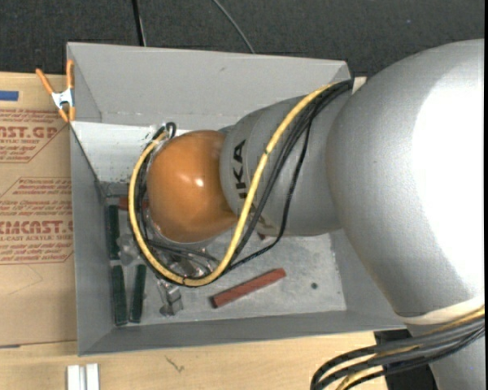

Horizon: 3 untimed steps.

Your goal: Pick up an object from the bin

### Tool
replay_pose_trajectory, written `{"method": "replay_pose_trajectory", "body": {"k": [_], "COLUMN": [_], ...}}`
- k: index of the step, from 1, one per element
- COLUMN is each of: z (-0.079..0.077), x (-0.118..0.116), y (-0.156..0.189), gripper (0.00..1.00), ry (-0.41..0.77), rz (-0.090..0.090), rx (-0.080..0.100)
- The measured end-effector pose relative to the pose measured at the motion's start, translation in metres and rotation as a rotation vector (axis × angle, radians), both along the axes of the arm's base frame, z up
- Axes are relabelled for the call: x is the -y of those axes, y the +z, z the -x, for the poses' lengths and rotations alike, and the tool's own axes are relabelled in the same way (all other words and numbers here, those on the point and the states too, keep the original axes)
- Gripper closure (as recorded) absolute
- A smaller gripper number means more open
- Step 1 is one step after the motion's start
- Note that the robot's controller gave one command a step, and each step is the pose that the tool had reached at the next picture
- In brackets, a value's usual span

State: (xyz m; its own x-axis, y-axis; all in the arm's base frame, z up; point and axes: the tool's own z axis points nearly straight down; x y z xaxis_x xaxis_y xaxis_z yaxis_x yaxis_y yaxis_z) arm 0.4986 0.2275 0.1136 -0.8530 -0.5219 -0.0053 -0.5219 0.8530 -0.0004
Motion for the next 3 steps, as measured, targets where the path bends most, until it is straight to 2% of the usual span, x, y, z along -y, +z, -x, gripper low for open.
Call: {"method": "replay_pose_trajectory", "body": {"k": [1, 2, 3], "z": [-0.017, -0.017, -0.042], "x": [-0.009, -0.009, -0.016], "y": [-0.043, -0.043, -0.015], "gripper": [1.00, 1.00, 1.00], "ry": [0.355, 0.355, 0.371], "rz": [0.000, 0.000, 0.002], "rx": [-0.001, -0.001, -0.005]}}
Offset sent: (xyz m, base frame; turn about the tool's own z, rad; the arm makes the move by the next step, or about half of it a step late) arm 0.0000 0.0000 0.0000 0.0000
